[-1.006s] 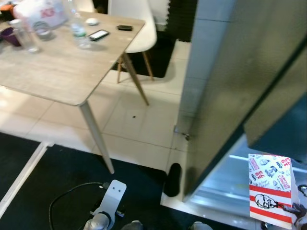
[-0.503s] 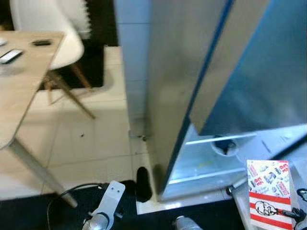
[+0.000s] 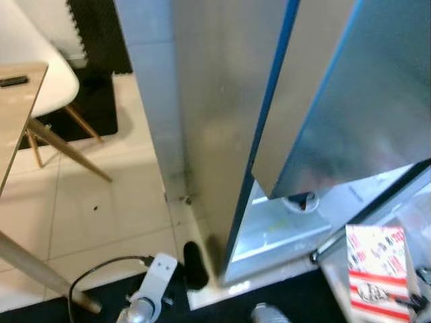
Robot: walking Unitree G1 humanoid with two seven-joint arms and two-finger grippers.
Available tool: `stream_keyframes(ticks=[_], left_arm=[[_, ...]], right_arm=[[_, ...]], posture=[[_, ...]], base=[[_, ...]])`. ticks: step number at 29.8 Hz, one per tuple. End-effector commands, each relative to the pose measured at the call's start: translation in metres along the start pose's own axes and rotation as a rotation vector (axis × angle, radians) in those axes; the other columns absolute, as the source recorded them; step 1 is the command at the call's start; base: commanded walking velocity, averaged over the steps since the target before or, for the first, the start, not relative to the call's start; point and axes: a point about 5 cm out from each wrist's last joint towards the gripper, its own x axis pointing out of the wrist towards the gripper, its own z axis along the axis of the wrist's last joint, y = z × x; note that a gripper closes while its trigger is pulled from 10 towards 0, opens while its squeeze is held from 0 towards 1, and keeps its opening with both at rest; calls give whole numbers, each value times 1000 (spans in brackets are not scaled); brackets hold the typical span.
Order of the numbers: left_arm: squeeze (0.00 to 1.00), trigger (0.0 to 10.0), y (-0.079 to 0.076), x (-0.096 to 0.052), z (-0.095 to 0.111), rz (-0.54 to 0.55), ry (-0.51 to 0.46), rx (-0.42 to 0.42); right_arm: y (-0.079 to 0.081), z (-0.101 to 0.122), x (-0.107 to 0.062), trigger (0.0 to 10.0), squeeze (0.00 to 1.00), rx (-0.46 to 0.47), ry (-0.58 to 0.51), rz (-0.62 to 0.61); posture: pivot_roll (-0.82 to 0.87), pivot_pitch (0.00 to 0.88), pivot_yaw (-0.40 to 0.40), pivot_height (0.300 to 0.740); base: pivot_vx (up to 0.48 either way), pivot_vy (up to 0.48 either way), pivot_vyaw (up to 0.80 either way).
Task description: Restocking fridge
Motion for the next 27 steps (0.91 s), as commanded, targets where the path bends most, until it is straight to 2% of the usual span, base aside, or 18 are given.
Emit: stream_keyframes(ticks=[1,3,5,11,13,19,27], left_arm=[[0,10000,-2,-1,-4,-3,15,12],[0,10000,-1,-1,-4,-1,14,14],[0,10000,-1,-1,-4,5,14,19],[0,10000,0,-1,-4,9,14,23],[0,10000,0,-1,-4,11,12,24],[0,10000,1,-1,-3,13,9,24],[0,10000,1,-1,-3,14,8,25]], right_arm=[[0,1,-1,10000,0,-12,-23,15],[4,3,0,10000,0,-9,-34,37],[20,9,3,10000,0,3,-77,156],[43,16,6,10000,0,-9,-112,310],[60,18,7,10000,0,-31,-114,416],[73,17,7,10000,0,-70,-104,495],[73,16,7,10000,0,-79,-101,494]], posture=[[-81,108,-22,740],[-80,109,-21,740],[-80,110,-22,740],[-79,112,-21,740],[-77,111,-22,740],[-76,110,-23,740],[-76,111,-24,740]], base=[[0,0,0],[0,0,0],[0,0,0],[0,0,0],[0,-315,0],[0,-358,0],[0,-386,0]])
